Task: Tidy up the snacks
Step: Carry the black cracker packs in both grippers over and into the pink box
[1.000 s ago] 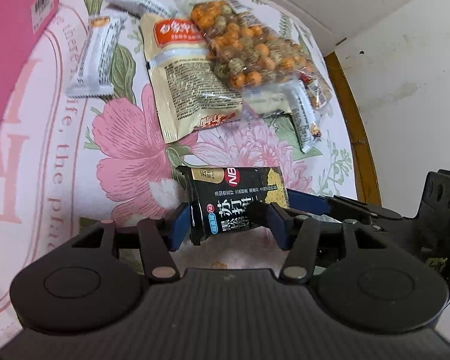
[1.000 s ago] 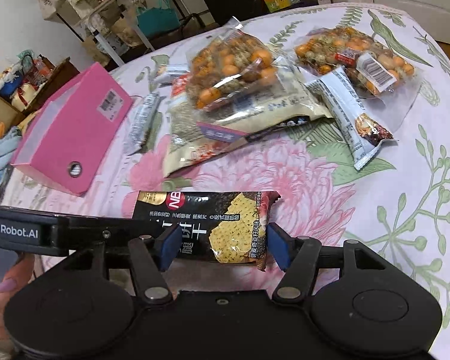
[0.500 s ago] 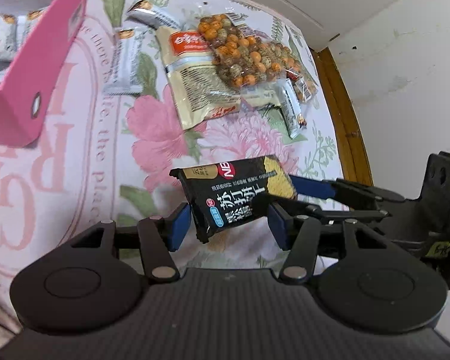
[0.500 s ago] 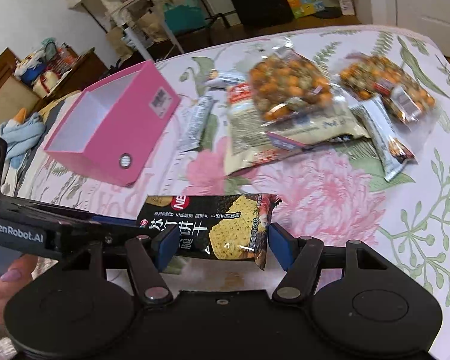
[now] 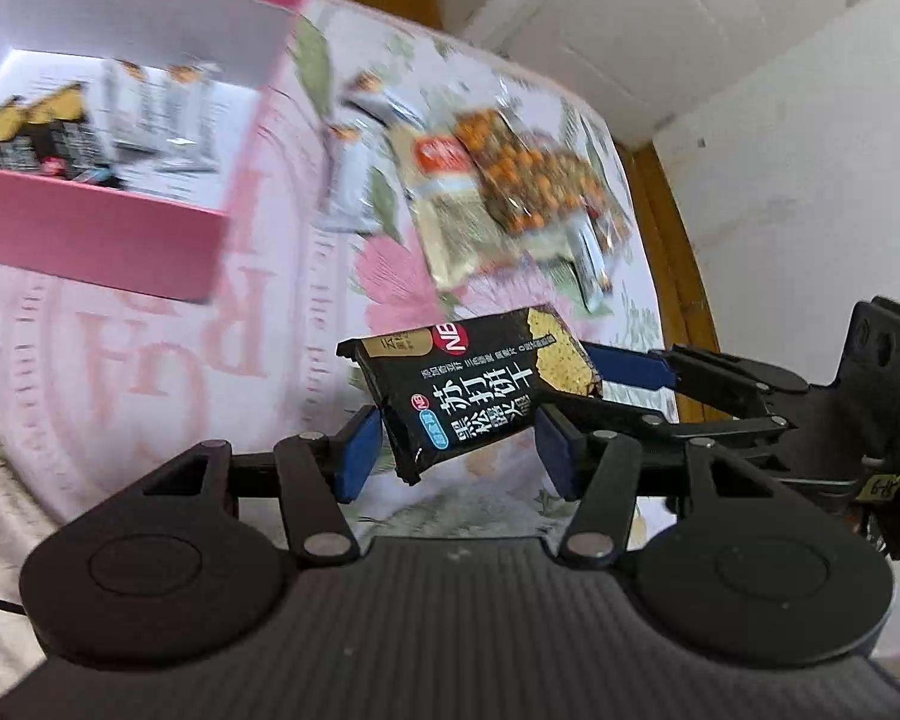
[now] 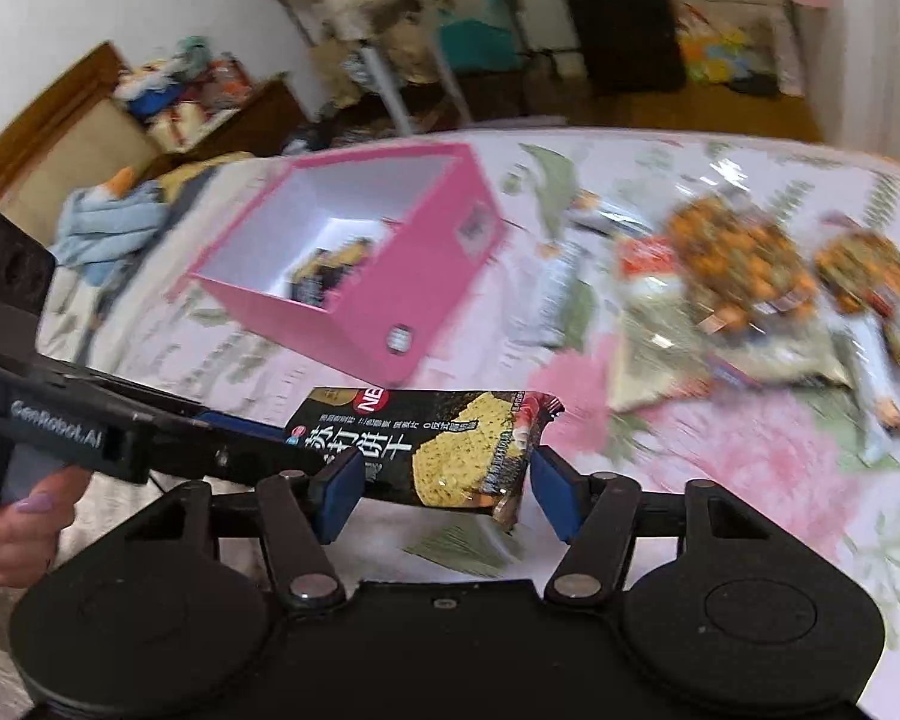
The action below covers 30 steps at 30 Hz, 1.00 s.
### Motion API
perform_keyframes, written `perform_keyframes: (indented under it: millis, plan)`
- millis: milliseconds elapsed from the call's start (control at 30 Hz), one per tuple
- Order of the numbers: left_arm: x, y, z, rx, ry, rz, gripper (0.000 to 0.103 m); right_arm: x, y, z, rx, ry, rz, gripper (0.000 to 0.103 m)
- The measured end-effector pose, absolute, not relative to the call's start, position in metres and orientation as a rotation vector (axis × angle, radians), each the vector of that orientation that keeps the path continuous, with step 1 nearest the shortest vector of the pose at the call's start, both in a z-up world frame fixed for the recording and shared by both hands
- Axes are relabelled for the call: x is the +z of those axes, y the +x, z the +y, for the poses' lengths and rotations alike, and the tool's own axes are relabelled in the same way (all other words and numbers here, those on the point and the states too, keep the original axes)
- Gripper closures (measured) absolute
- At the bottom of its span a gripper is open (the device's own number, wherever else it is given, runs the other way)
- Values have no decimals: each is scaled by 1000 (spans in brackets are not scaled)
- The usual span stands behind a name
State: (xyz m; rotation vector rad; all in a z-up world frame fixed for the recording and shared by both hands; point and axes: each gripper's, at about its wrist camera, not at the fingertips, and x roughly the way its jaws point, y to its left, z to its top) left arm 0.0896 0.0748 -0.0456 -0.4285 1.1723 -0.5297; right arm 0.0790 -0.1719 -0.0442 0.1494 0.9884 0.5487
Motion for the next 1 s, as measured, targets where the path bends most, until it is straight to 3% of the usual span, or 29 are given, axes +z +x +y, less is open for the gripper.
perform_keyframes:
  millis: [167,300,633,1000]
  plan:
    - [-36,90,116,-467,-444,1128,49,-37,91,-137,610,119,971,50]
    - [-27,101,138,-407,-407,1089,49,-37,106,-108,639,104,971,52]
    - [-12,150,166,-295,-225,1054,49,-29,152,-45,640,50,933,51]
    - [-53,213,201,-231,-210,1093,49,-58,198,19,585,-45,981,49]
